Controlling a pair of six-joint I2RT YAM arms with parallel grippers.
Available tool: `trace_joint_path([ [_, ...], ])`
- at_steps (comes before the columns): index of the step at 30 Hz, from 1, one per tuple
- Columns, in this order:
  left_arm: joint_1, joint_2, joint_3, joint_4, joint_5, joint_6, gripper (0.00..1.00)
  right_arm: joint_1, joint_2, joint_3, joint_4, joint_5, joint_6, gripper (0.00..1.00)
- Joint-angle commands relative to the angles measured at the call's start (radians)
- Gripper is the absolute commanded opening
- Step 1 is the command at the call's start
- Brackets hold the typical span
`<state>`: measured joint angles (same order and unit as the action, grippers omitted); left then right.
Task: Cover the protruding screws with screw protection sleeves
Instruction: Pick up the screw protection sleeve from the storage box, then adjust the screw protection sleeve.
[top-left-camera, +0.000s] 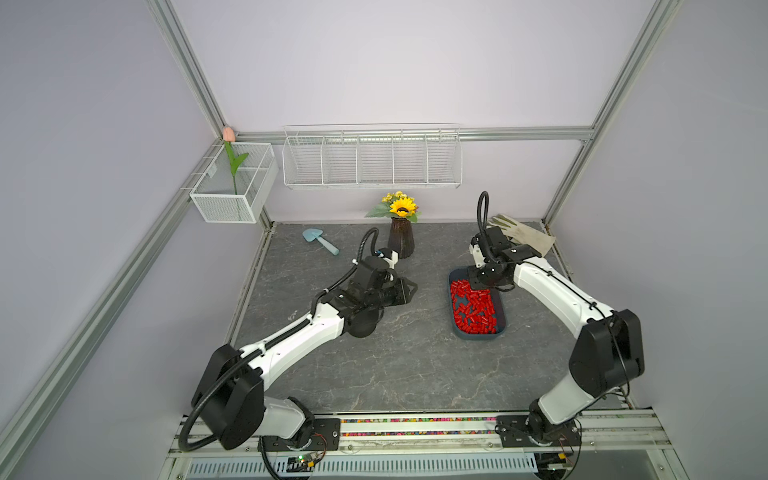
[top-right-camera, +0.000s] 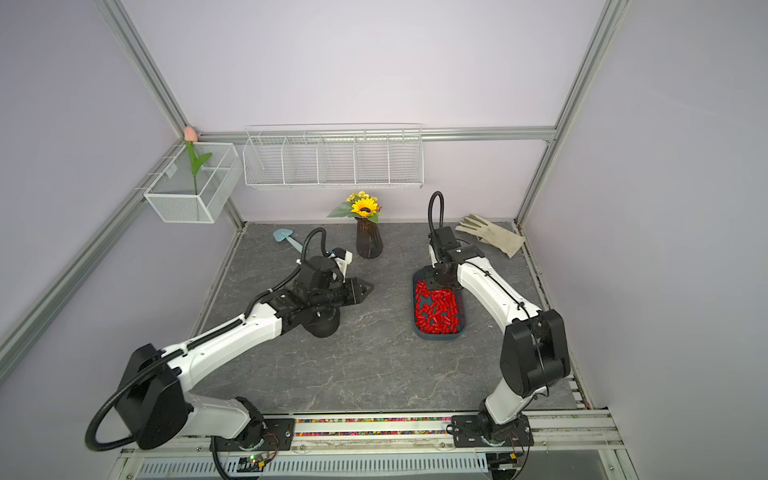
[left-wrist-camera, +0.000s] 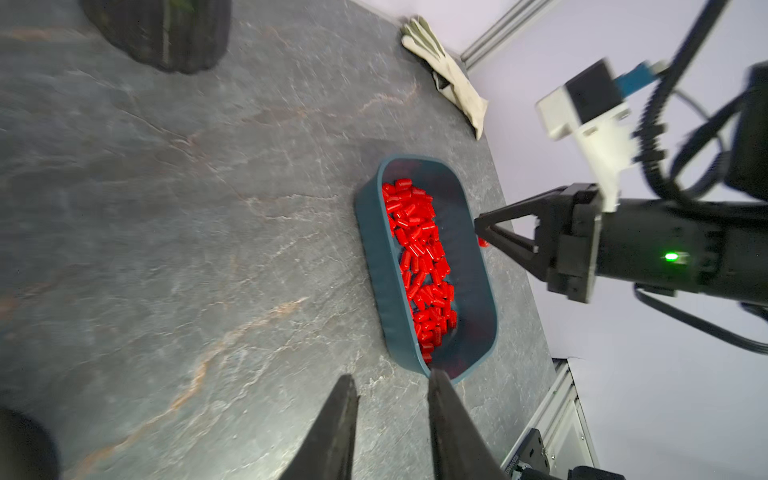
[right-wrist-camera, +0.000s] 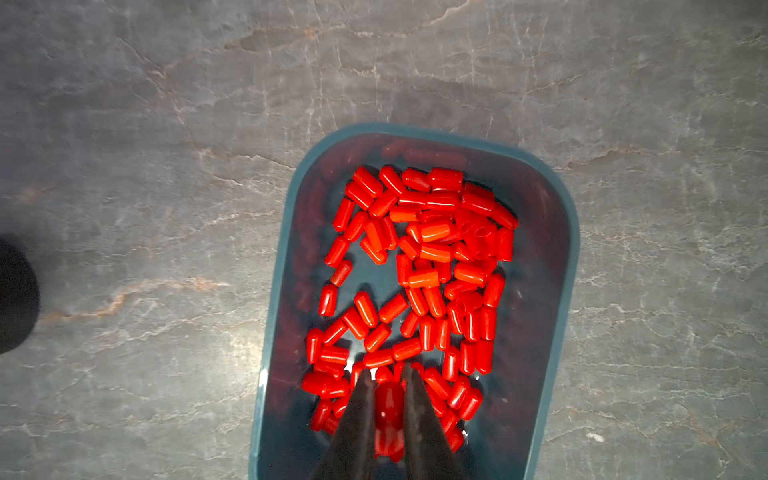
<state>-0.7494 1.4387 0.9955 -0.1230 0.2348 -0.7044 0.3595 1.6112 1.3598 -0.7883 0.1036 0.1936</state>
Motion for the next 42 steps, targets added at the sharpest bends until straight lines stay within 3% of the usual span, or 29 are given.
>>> trace_joint_path([
  [1,-0.038,0.057,0.055,0.126,0.031,-0.061,0.32,-0.007,-0.068,-0.018,-0.004,-0.015,0.041,0.16],
  [10,-0.115,0.188,0.14,0.231,0.008,-0.071,0.34,-0.007,-0.144,0.001,-0.008,-0.037,0.074,0.17],
  [21,-0.207,0.324,0.178,0.409,-0.041,-0.081,0.46,-0.005,-0.184,0.013,0.027,-0.075,0.14,0.17],
  [42,-0.245,0.415,0.218,0.565,-0.087,-0.068,0.57,-0.002,-0.185,0.029,0.035,-0.126,0.169,0.17],
])
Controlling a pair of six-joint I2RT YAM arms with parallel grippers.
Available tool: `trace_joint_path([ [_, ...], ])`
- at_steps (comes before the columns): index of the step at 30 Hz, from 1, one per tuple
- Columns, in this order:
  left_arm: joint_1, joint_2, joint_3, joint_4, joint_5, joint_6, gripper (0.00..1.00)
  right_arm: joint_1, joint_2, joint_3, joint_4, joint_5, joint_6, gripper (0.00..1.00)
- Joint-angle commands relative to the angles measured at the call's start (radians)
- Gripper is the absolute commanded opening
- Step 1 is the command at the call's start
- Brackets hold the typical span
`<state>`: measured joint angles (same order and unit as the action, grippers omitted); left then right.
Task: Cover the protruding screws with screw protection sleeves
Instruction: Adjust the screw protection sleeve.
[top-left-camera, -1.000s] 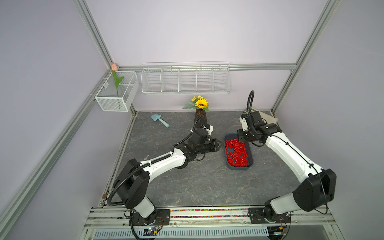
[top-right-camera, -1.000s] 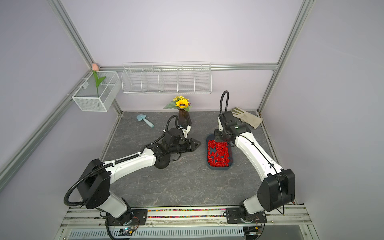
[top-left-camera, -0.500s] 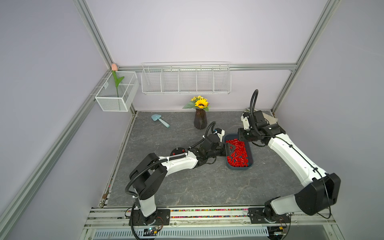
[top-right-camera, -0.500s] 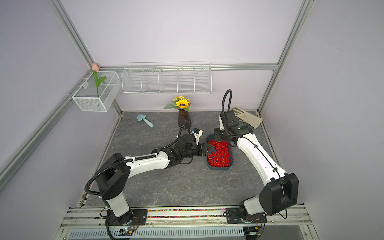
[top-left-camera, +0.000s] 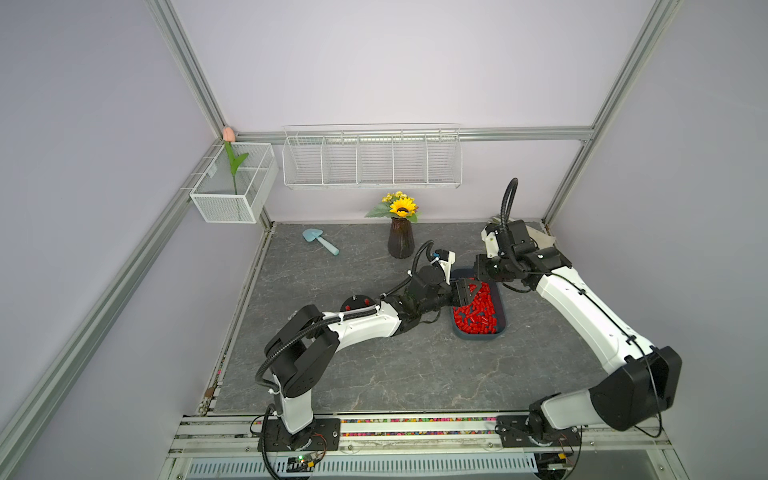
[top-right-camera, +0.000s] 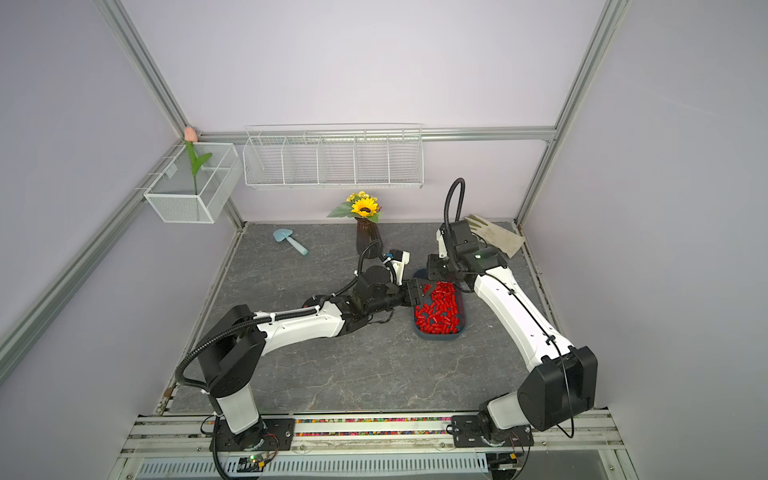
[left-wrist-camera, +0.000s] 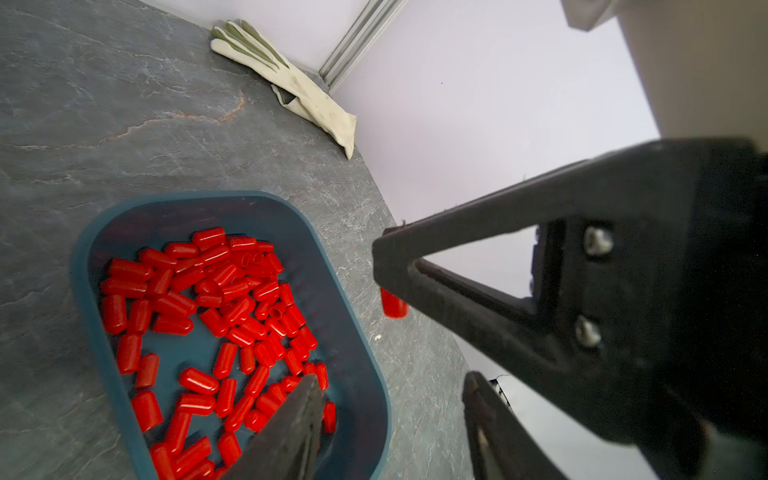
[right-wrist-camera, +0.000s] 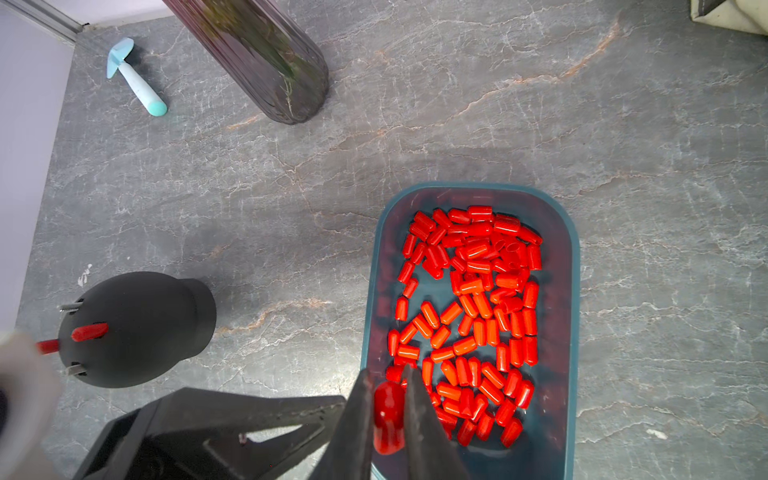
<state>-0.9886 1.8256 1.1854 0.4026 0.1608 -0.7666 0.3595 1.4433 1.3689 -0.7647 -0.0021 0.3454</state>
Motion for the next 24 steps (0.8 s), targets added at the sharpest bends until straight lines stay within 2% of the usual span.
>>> trace_joint_path([
  [1,-0.007,0.032,0.031,0.043,-0.013,-0.006,0.57,-0.003,-0.019,0.021,0.011,-0.023,0.015,0.17],
  [13,-0.007,0.054,0.023,0.142,-0.066,-0.019,0.56,-0.002,-0.04,0.022,0.004,-0.042,0.015,0.17],
  [24,-0.007,0.069,0.033,0.136,-0.078,-0.019,0.56,-0.002,-0.045,0.022,0.0,-0.052,0.014,0.17],
])
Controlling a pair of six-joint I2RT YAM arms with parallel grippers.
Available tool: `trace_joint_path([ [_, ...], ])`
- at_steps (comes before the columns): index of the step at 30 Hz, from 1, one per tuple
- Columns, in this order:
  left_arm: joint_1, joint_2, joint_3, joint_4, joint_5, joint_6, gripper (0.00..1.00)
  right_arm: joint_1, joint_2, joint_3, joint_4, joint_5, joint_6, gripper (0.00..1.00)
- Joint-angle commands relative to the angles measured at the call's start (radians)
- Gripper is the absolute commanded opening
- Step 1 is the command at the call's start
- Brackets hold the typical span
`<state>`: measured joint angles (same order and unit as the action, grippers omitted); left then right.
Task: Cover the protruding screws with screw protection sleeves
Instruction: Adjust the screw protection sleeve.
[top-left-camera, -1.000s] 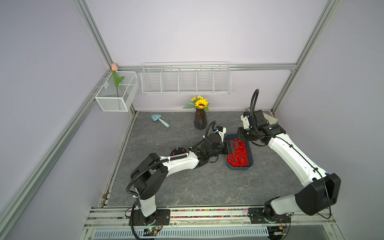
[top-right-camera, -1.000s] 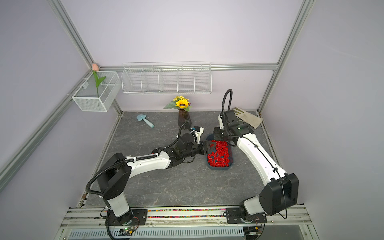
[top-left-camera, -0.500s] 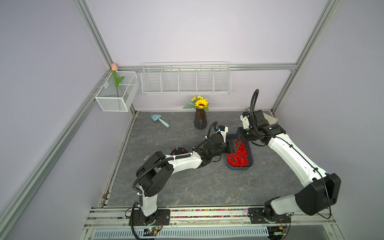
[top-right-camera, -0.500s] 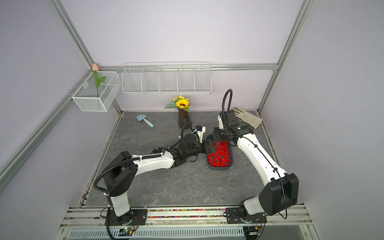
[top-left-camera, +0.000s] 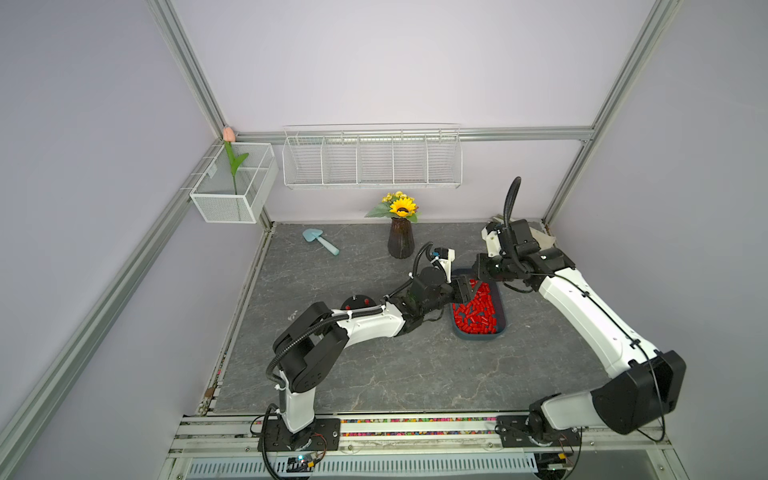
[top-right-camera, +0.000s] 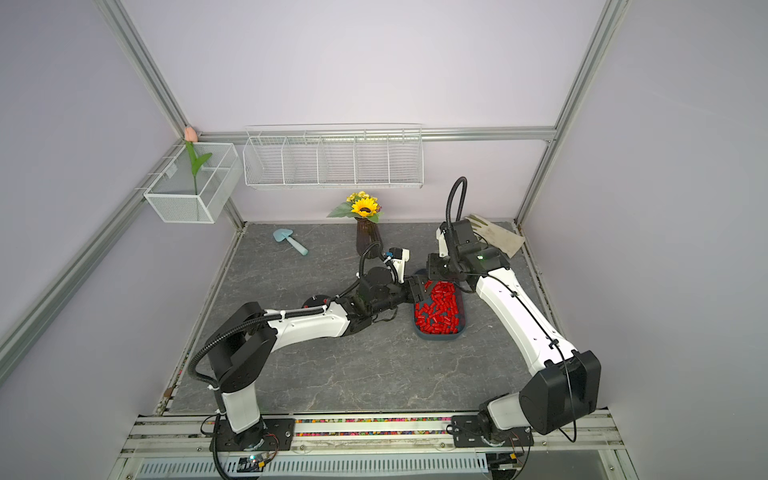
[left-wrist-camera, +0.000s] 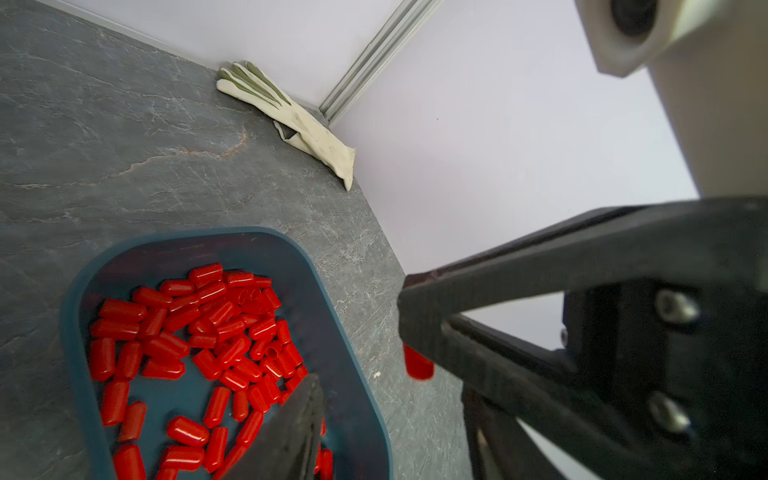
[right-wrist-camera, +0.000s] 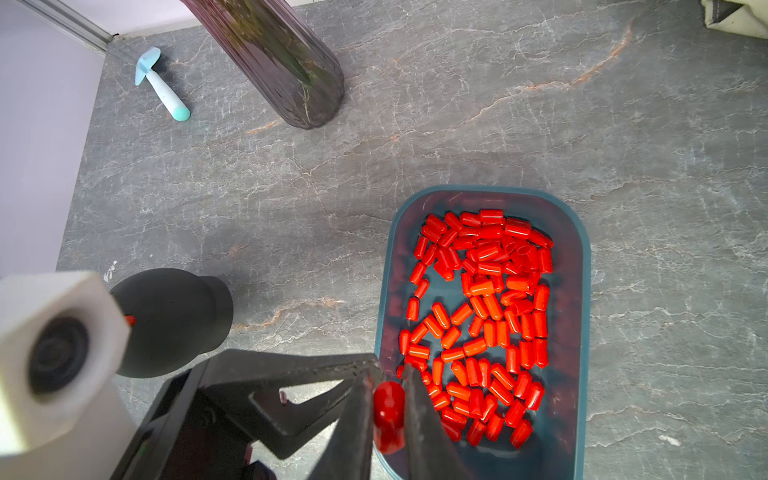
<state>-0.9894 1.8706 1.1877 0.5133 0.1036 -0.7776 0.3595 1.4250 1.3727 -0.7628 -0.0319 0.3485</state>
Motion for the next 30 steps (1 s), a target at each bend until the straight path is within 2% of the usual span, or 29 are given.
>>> trace_joint_path([
  [1,-0.005,0.024,0.031,0.025,-0.025,-0.008,0.56,-0.003,-0.028,0.018,-0.003,-0.022,0.01,0.17],
  [30,0.031,0.024,0.024,-0.001,-0.052,0.002,0.54,-0.002,-0.04,0.012,-0.001,-0.042,0.004,0.17],
])
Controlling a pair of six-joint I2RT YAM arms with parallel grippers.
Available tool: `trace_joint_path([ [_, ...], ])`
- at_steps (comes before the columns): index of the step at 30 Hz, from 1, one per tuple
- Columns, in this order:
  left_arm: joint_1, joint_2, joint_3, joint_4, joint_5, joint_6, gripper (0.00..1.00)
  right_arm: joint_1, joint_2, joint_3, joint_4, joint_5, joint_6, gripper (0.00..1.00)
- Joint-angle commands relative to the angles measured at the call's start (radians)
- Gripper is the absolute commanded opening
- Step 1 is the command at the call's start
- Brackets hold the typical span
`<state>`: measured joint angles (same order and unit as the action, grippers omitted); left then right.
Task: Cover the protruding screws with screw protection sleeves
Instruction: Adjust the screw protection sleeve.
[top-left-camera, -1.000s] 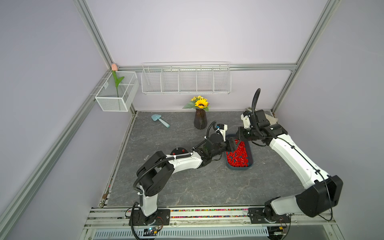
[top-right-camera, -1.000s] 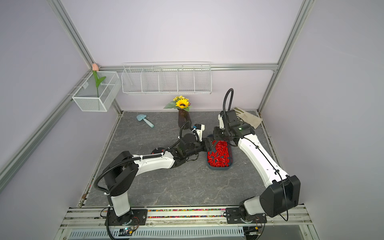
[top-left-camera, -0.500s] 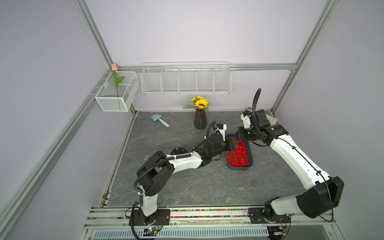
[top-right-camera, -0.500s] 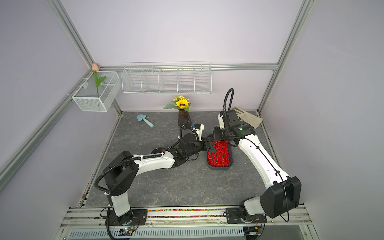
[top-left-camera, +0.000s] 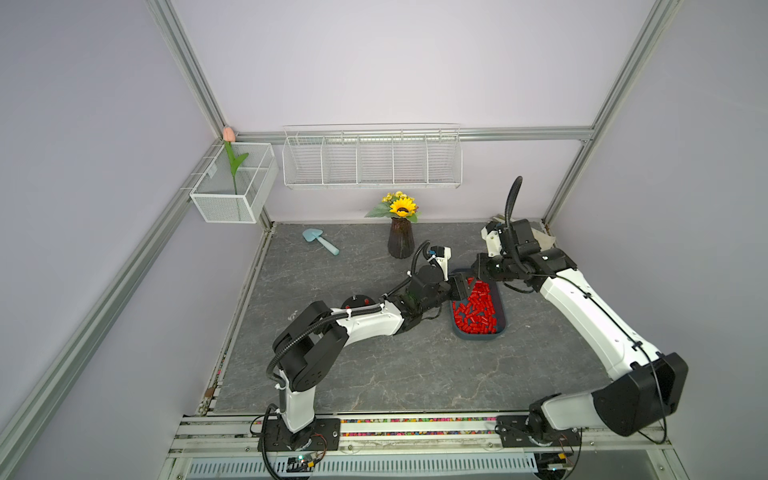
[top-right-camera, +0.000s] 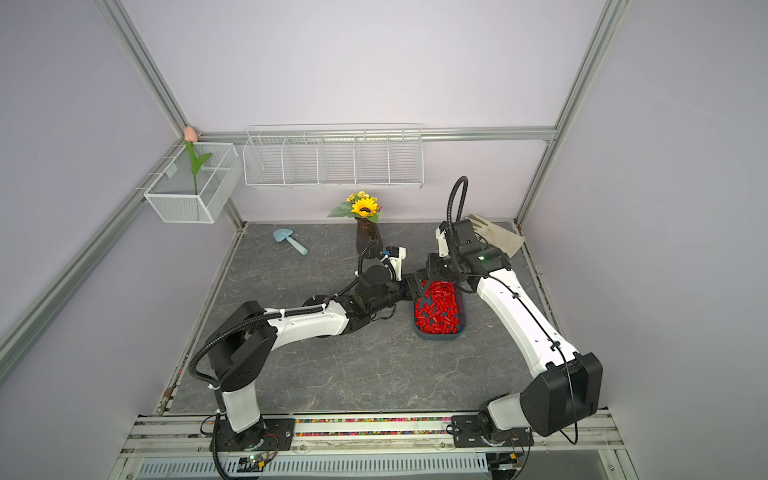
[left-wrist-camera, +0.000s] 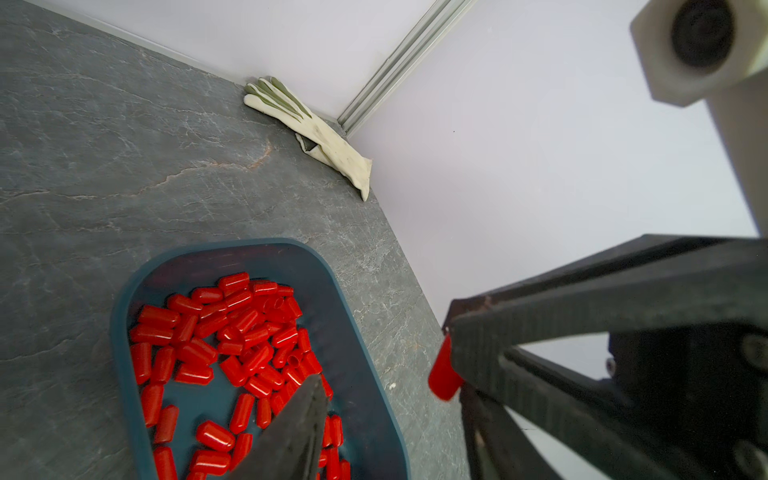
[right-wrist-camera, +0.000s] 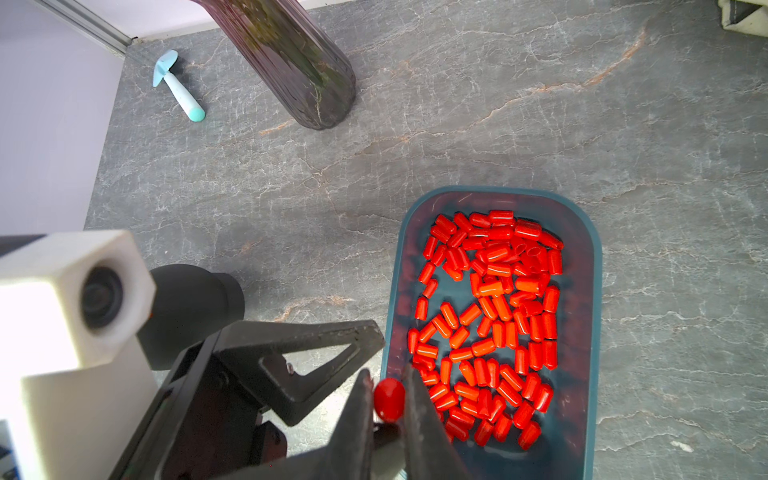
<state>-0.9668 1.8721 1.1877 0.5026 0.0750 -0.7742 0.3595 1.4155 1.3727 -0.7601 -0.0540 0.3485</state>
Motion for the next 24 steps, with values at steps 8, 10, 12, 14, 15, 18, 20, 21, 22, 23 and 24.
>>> trace_joint_path([
  [8,0.015,0.023,0.018,0.008,-0.024,-0.003,0.53,-0.003,-0.032,0.011,-0.005,-0.02,0.004,0.17],
  [10,0.017,0.021,0.013,0.01,-0.026,-0.004,0.53,-0.002,-0.034,0.009,-0.006,-0.021,0.003,0.17],
  [12,0.019,0.022,0.012,0.011,-0.025,-0.005,0.54,-0.002,-0.034,0.009,-0.007,-0.021,0.003,0.17],
  [14,0.018,0.021,0.01,0.011,-0.026,-0.005,0.53,-0.003,-0.034,0.009,-0.007,-0.021,0.004,0.17],
  [15,0.019,0.02,0.01,0.012,-0.025,-0.005,0.53,-0.003,-0.033,0.008,-0.007,-0.021,0.003,0.17],
  [18,0.019,0.019,0.007,0.013,-0.024,-0.005,0.53,-0.002,-0.033,0.008,-0.005,-0.021,0.003,0.16],
  [20,0.019,0.015,0.004,0.013,-0.023,-0.006,0.53,-0.003,-0.033,0.009,-0.005,-0.02,0.003,0.16],
  [21,0.019,0.014,0.002,0.016,-0.023,-0.006,0.53,-0.002,-0.033,0.009,-0.006,-0.019,0.002,0.16],
  [22,0.019,0.011,-0.002,0.017,-0.023,-0.008,0.53,-0.003,-0.033,0.01,-0.005,-0.018,0.002,0.16],
  [23,0.019,0.01,-0.006,0.02,-0.021,-0.011,0.53,-0.002,-0.033,0.012,-0.005,-0.018,0.001,0.16],
  [24,0.019,0.006,-0.014,0.023,-0.021,-0.014,0.53,-0.002,-0.032,0.012,-0.005,-0.019,0.001,0.16],
])
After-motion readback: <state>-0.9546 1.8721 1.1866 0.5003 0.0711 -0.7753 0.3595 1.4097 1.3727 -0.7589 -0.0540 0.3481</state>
